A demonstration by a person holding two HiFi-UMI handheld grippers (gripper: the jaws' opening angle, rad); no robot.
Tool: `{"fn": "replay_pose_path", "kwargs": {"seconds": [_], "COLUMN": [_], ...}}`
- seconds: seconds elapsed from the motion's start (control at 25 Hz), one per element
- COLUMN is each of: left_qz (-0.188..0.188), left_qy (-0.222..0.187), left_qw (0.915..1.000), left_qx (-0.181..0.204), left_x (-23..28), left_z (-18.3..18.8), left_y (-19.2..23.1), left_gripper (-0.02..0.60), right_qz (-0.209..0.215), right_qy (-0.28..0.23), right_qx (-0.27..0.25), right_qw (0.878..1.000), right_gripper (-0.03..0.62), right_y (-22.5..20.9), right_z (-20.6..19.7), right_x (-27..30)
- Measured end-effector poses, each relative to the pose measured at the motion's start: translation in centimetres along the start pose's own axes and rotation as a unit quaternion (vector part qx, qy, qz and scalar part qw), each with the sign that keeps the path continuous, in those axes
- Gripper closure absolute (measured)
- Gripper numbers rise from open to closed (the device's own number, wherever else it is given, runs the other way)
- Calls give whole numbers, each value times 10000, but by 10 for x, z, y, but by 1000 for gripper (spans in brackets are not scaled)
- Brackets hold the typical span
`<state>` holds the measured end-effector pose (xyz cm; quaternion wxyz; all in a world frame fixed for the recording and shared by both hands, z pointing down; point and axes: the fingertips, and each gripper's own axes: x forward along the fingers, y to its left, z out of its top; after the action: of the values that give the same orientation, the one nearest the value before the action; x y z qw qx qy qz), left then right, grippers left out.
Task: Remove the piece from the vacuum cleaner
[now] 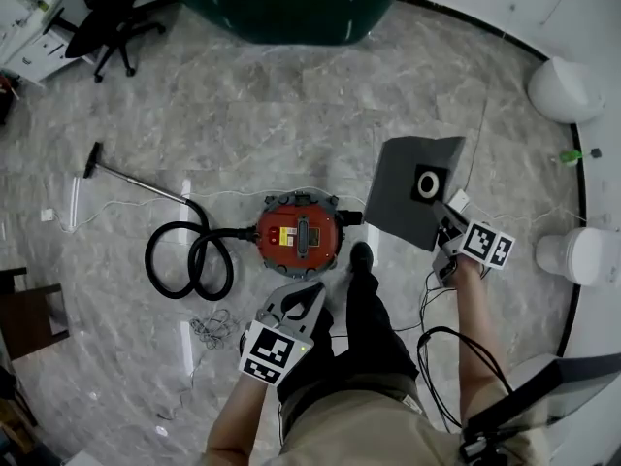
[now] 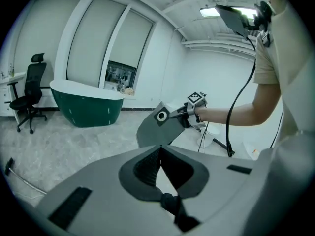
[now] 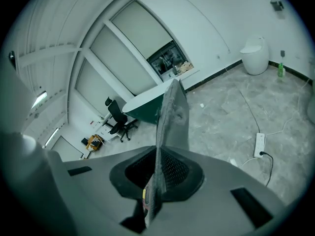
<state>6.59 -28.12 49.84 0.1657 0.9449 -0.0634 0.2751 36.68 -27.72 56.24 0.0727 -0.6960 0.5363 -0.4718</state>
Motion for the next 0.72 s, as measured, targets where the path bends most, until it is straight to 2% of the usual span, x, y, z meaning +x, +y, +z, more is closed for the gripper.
{"fn": "replay_pose_path", "kwargs": {"seconds": [0.16, 0.32, 0.48, 0.6, 0.72], "left_qz": [-2, -19, -176, -190, -156], "left_qy": [-133, -239, -299, -288, -265], "left_qw": [9996, 9993, 9991, 9990, 9994], "left_qx": [262, 281, 253, 288, 158], "left_x": [-22, -43, -63, -81, -96], "left_z": [14, 22, 31, 29, 31], "left_y": [-11, -12, -18, -16, -15], "left_gripper": [577, 577, 577, 577, 577], "right_qz": [238, 503, 727, 781, 1031], "right_qy": [-134, -293, -513, -634, -649], "right_qx": [726, 1357, 1653, 1664, 1715], "right_qw": [9970, 9890, 9822, 9809, 9776], "right_gripper": [568, 566, 566, 566, 566], "right_y": [13, 30, 54, 72, 95], "right_z": [-20, -36, -43, -50, -49], "right_x": [-23, -46, -70, -81, -87]}}
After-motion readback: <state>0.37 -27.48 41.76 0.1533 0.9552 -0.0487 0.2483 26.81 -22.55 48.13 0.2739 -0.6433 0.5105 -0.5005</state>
